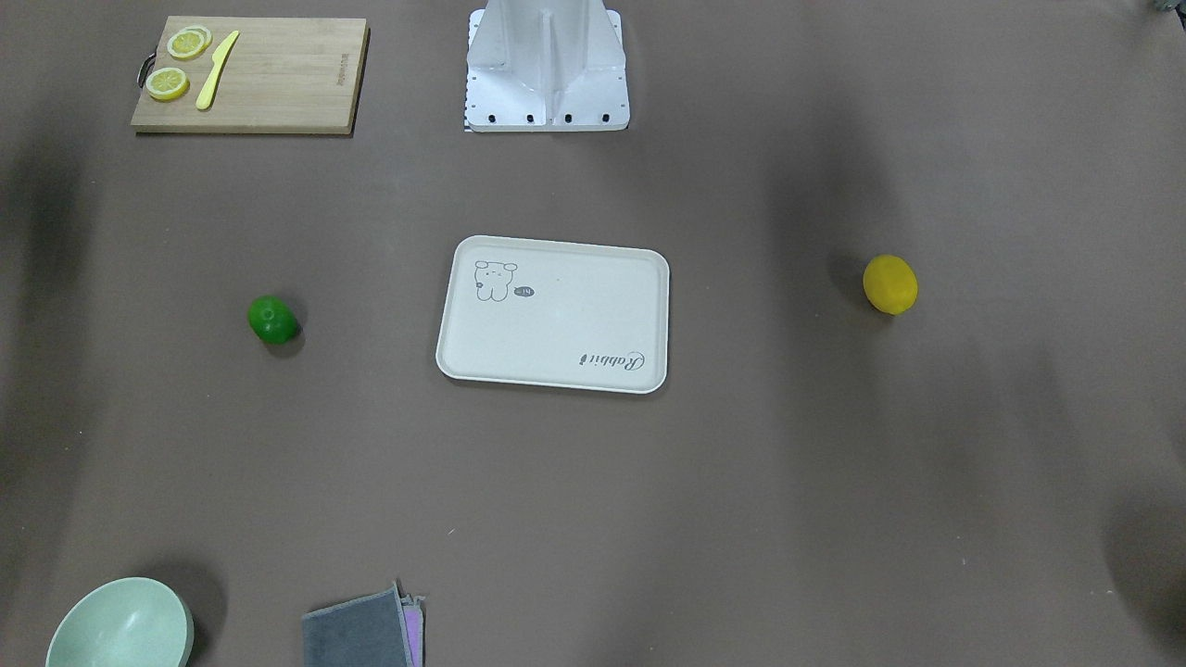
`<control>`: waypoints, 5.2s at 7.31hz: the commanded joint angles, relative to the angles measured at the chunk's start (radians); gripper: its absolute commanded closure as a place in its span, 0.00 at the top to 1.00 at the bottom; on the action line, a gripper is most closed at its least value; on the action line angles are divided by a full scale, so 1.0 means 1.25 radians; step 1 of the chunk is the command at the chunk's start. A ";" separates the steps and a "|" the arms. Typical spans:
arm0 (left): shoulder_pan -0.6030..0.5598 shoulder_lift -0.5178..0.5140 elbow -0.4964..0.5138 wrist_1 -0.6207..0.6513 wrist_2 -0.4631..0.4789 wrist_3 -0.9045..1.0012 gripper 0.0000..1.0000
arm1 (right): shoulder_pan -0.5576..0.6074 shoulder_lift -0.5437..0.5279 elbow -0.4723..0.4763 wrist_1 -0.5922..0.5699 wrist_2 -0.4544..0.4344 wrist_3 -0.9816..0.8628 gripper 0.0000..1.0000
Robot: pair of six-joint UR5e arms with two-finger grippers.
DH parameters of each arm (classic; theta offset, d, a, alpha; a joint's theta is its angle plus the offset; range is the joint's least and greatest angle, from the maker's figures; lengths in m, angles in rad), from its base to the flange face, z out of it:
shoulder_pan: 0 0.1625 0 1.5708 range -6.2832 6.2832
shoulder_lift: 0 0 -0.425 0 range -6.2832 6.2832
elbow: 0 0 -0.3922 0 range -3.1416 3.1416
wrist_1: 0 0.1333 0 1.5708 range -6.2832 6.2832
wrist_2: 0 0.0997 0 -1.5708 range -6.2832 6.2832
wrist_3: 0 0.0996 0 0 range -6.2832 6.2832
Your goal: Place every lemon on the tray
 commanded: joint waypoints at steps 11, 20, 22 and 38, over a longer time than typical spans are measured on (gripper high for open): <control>0.422 -0.266 -0.096 -0.015 0.004 -0.737 0.98 | -0.430 0.235 -0.052 0.118 -0.082 0.308 1.00; 0.585 -0.073 0.021 -0.551 0.118 -1.027 0.98 | -0.493 0.234 -0.085 0.120 -0.081 0.308 0.25; 0.590 -0.117 0.059 -0.551 0.118 -1.071 0.98 | -0.468 0.257 -0.074 0.120 -0.053 0.309 0.18; 0.490 -0.134 -0.054 -0.334 0.013 -0.922 0.00 | -0.580 0.549 -0.218 0.165 -0.077 0.497 1.00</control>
